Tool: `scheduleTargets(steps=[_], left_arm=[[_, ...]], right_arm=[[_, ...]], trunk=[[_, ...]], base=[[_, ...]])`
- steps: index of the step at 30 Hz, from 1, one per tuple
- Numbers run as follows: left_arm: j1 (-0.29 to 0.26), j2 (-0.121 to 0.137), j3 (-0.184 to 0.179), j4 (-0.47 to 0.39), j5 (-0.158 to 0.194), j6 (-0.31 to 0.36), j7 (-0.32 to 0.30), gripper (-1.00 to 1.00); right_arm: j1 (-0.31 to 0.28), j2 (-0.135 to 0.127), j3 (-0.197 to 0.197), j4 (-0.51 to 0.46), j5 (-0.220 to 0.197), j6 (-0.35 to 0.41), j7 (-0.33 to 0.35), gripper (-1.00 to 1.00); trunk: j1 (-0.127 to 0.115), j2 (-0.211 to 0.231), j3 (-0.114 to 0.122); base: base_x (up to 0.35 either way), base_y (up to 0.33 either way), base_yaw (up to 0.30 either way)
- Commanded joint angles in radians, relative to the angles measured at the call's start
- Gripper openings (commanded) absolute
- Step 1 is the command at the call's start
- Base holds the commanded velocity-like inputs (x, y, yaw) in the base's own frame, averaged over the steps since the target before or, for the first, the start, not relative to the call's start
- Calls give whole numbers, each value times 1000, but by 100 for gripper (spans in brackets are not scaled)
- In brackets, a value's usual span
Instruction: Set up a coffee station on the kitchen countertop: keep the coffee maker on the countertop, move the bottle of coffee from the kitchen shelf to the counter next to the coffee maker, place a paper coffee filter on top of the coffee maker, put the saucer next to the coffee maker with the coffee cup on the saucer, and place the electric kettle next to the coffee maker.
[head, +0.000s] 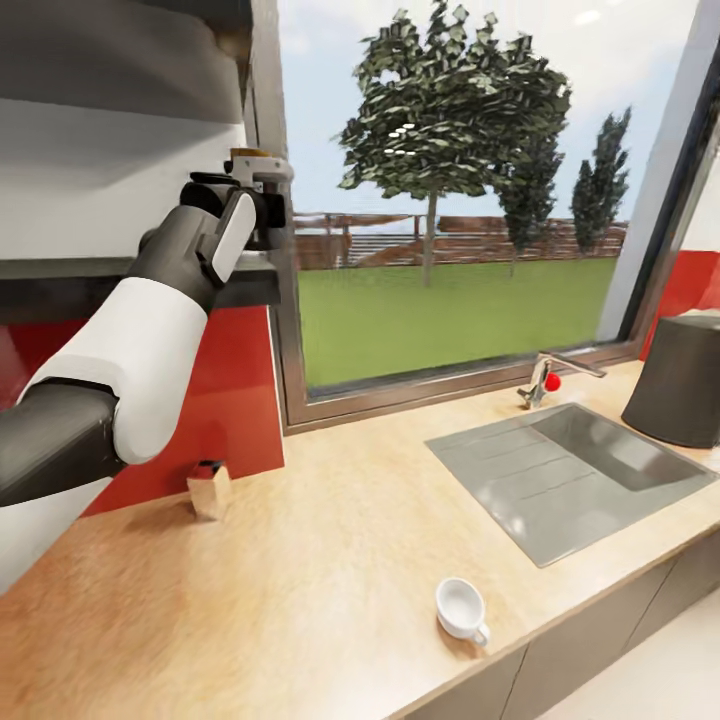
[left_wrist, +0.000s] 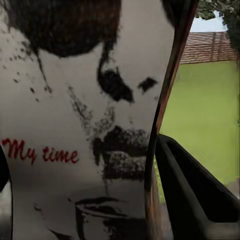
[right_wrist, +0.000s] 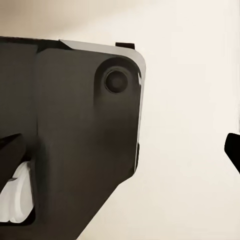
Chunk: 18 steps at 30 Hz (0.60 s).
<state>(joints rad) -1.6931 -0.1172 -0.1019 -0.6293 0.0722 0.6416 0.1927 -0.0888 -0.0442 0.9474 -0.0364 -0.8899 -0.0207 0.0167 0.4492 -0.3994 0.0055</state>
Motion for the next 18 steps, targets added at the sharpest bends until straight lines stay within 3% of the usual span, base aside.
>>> scheduleTargets(steps=[1,7,18], left_arm=[[0,1,-4,-1,4,4,7,-100],[0,-8,-4,-1,3,4,7,-100],[2,-9,-4,-1,4,4,6,-100]], right_arm=[[0,0,8,0,-11,-2,2,100],[0,0,8,0,-11,-3,2,100],[0,0,8,0,-11,-4,2,100]], trunk=[[1,-1,0],[1,-1,3],[1,-1,9]], base=[[207,-198,-291],[46,-253,-291],[-98,-272,-291]])
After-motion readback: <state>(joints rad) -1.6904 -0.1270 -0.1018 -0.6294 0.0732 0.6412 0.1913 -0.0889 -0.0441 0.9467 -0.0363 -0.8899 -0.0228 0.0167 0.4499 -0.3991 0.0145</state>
